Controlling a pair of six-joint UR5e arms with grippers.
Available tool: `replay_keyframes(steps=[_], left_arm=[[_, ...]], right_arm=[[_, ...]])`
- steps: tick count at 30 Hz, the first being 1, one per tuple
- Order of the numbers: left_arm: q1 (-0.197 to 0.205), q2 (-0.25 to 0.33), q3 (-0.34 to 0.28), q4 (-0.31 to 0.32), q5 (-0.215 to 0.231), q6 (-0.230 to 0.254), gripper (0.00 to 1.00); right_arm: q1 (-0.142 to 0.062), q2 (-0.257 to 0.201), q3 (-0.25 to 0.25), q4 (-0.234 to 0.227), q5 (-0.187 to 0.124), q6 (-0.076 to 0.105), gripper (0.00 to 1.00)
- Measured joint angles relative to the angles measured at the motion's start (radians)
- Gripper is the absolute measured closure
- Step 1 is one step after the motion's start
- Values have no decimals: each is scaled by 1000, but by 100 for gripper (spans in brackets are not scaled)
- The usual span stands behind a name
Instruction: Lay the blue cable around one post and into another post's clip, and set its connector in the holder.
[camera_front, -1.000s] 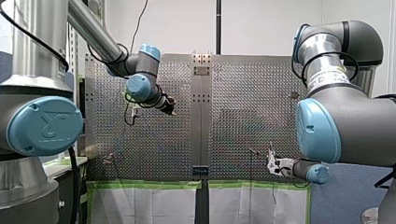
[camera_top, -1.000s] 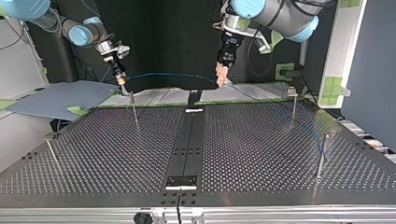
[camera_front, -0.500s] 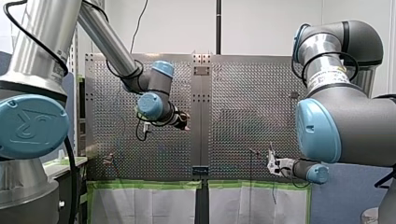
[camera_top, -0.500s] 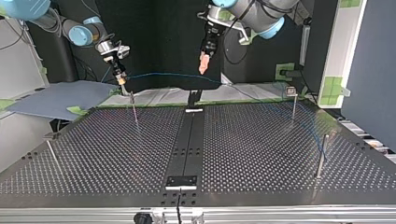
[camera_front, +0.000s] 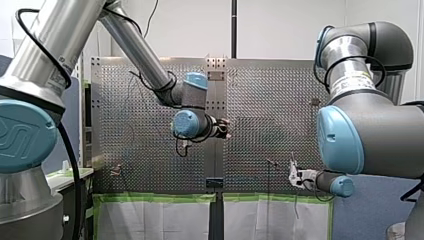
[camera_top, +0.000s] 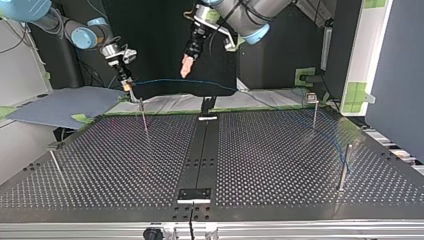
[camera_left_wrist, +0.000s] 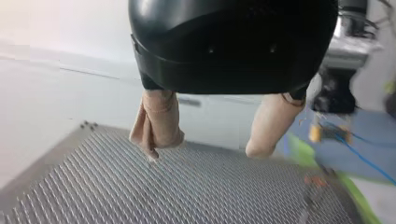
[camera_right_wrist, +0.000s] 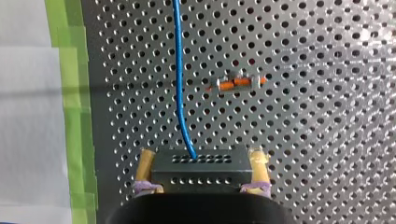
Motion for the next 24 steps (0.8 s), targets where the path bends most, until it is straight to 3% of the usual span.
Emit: replay_keyframes(steps=[6,15,20,24], left_arm=[[-64,-64,64,64,-8,-55,0],[-151,-154,145,154,-17,-96,0],[-159,-200,159,179,-42,-122,0],[-140,-244,164,183,-59,-126,0]], right_arm=[[-16,0,0,-1,3,2,100],[-27,0,0,3,4,-1,100],[-33,0,0,8,4,-5,100],[-38,0,0,16,4,-13,100]])
